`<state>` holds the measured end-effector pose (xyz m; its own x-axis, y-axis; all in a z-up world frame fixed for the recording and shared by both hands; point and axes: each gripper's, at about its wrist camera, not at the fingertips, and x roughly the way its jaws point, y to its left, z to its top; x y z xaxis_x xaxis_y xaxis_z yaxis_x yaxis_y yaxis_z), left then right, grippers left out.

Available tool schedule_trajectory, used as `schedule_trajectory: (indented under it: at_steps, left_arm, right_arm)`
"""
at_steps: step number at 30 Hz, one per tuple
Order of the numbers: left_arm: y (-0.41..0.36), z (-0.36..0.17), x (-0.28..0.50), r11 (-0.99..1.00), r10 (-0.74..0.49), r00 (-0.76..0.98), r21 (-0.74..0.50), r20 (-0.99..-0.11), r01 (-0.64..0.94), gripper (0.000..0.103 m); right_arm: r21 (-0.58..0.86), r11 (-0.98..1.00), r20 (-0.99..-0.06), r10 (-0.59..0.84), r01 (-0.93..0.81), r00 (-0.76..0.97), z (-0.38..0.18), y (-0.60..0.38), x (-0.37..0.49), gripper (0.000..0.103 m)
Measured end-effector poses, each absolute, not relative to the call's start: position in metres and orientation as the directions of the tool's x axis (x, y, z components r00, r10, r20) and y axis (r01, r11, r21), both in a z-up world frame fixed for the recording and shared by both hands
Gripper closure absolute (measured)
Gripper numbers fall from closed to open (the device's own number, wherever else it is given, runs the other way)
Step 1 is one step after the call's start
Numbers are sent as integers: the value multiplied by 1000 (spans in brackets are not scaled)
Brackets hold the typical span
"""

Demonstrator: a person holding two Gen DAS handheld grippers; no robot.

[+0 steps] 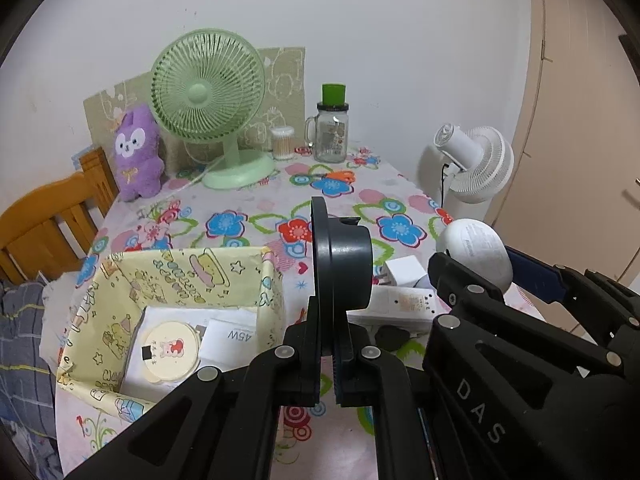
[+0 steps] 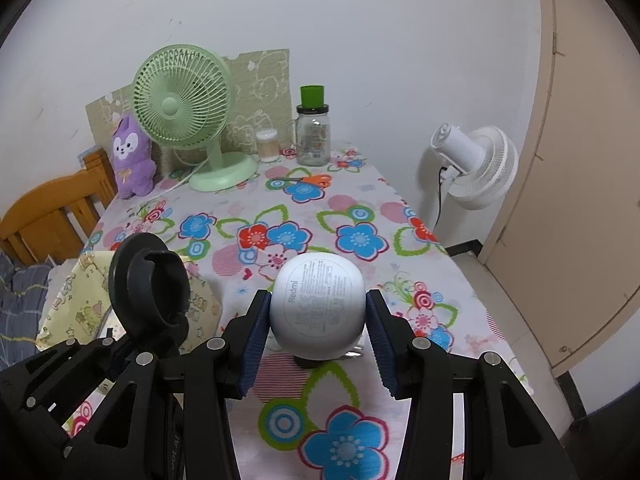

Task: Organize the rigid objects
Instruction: 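Carry the white egg object with the right tool while the left tool carries the puck over the basket, then lower and release the white egg object into the basket while the left tool releases the puck inside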

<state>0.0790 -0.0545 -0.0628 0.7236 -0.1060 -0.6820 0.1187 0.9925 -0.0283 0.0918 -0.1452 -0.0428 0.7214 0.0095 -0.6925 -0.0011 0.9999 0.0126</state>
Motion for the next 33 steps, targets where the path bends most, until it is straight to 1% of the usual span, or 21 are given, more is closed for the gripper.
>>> schedule_trajectory:
  at_steps: [13, 33]
  left_arm:
    - [-20, -57, 89, 995, -77, 736, -6, -672, 98, 102]
    - [33, -61, 105, 997, -34, 719, 23, -694, 69, 102]
  right_arm:
    - [-4, 999, -697, 25, -38, 716, -38, -110, 109, 52]
    - [13, 994, -708, 86, -110, 701, -43, -50, 131, 52]
